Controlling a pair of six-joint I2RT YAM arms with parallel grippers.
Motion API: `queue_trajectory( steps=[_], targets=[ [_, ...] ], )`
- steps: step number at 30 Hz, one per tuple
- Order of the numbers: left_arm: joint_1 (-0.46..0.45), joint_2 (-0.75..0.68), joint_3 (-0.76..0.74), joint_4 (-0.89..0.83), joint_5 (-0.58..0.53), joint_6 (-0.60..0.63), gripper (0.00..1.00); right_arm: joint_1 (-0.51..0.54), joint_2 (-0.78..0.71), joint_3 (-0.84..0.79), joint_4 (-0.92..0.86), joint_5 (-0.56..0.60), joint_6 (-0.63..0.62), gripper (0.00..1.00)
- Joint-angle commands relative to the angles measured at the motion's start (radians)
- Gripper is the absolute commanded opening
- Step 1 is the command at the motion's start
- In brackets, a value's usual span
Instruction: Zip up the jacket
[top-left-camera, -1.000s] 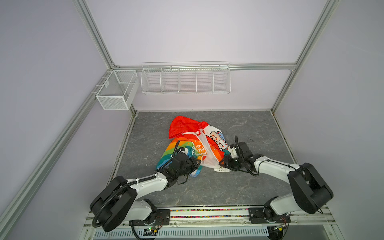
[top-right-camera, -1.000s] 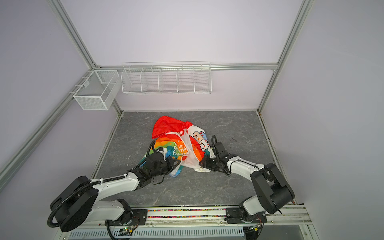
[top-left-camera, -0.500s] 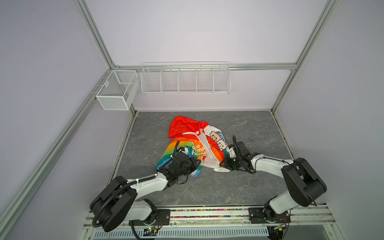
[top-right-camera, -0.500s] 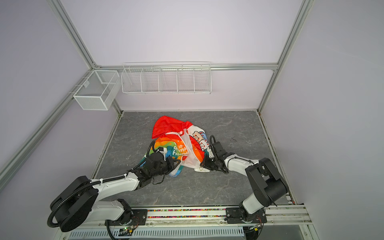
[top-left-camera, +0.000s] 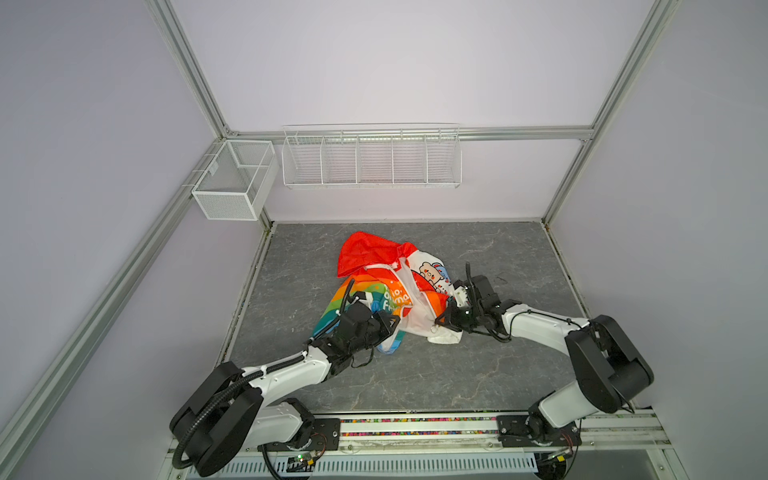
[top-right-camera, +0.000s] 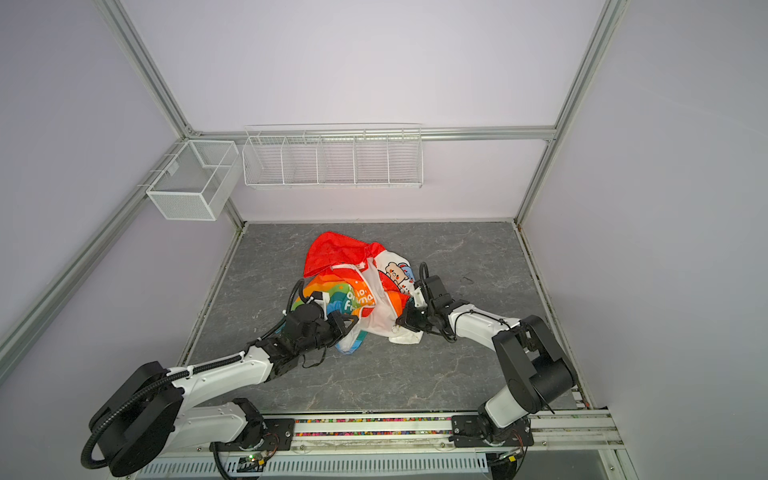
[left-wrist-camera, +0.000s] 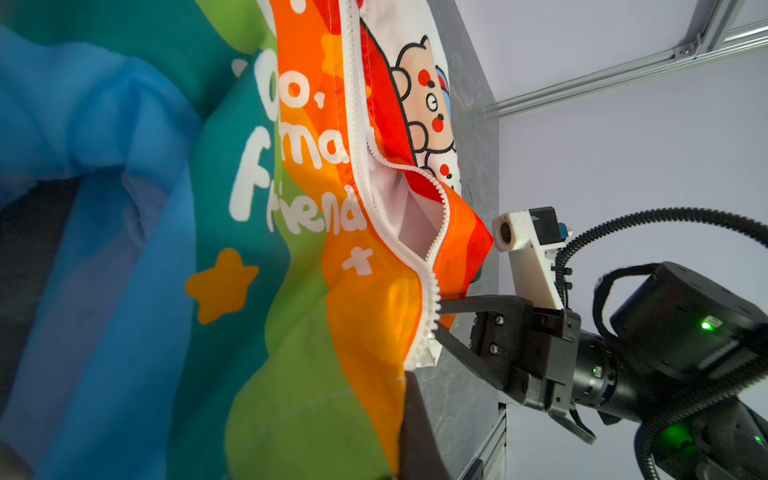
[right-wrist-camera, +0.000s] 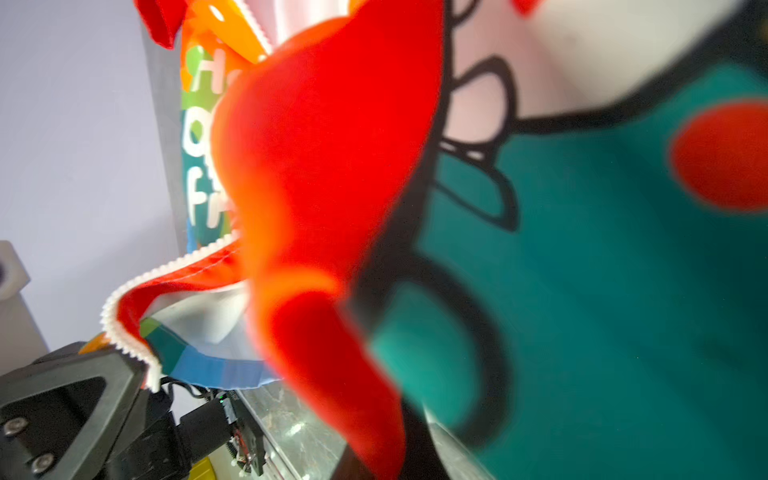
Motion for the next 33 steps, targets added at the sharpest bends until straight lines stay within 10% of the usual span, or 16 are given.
queue_trajectory(
  steps=[1,16,33],
  targets=[
    [0.016,-0.044,0.018,-0.050,-0.028,0.063,0.00,-0.005,-0.034,0.036,0.085,-0.095,-0.021,0.07],
    [0.113,0.000,0.114,-0.044,0.066,0.148,0.00,-0.009,0.042,0.115,0.311,-0.366,-0.016,0.07],
    [0.112,0.134,0.126,-0.025,0.131,0.152,0.00,-0.008,0.232,-0.021,0.454,-0.313,0.014,0.07]
  ],
)
